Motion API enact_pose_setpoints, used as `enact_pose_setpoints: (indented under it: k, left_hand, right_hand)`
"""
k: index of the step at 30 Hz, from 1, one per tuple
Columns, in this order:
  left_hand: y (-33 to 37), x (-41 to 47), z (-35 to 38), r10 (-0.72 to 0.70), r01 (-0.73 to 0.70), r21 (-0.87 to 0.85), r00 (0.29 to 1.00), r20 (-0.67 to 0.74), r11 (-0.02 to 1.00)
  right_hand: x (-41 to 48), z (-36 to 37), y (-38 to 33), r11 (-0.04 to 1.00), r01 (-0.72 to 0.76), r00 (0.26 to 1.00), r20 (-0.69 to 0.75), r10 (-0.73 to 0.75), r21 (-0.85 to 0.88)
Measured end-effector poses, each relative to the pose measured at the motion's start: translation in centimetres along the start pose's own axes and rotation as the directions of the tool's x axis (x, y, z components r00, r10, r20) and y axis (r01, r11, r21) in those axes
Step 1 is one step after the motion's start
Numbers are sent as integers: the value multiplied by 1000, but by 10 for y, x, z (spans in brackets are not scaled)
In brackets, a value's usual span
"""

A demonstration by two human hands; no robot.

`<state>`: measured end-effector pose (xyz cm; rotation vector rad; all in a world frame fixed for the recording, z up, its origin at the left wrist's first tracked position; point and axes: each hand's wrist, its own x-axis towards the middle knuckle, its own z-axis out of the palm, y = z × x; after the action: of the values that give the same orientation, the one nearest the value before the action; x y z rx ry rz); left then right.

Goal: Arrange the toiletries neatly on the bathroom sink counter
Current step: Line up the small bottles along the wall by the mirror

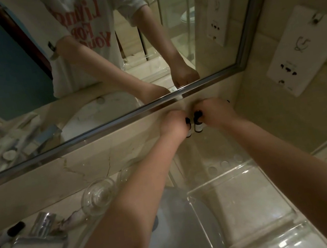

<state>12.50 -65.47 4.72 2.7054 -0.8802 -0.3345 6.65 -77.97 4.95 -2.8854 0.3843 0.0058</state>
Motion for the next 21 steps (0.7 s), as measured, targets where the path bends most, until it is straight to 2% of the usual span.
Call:
enact_pose_setpoints:
  k: [13, 21]
  left_hand:
    - [2, -4, 1, 44, -39, 137, 999, -31, 990]
    - [-7, -40, -16, 83, -62, 256, 994, -71, 965]
  right_hand:
    - [-10, -5, 1, 999, 36, 999, -23, -35, 41]
    - [-43, -9, -11, 1000, -23, 996, -85, 22, -3]
